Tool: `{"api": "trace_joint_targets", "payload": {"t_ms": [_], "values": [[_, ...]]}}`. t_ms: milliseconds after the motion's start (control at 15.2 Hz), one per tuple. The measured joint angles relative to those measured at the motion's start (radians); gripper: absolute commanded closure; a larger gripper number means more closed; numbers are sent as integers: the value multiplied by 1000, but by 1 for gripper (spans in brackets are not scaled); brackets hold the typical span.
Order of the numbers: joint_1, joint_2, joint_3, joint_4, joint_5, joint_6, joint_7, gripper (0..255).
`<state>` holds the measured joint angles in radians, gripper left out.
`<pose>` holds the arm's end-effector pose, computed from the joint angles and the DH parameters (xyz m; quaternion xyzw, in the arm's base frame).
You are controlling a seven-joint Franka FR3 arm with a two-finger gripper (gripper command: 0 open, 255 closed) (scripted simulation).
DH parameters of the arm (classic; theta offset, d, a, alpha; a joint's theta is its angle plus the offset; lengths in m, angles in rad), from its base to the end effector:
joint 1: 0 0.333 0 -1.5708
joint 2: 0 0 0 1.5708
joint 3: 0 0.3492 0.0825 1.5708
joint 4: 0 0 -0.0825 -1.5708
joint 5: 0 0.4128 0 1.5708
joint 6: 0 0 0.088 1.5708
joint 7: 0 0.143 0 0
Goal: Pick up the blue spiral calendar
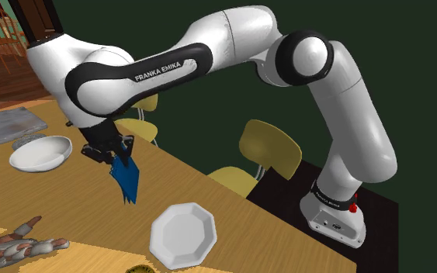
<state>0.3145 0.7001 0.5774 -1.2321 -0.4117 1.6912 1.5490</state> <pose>0.5887 0.4798 0.3709 0.9427 -0.3258 -0.0060 0.0711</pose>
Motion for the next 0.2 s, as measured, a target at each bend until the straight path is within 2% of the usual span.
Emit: {"api": "trace_joint_targets", "payload": {"t_ms": [198], "values": [[3,-10,3,19,5,-27,-4,255]]}}
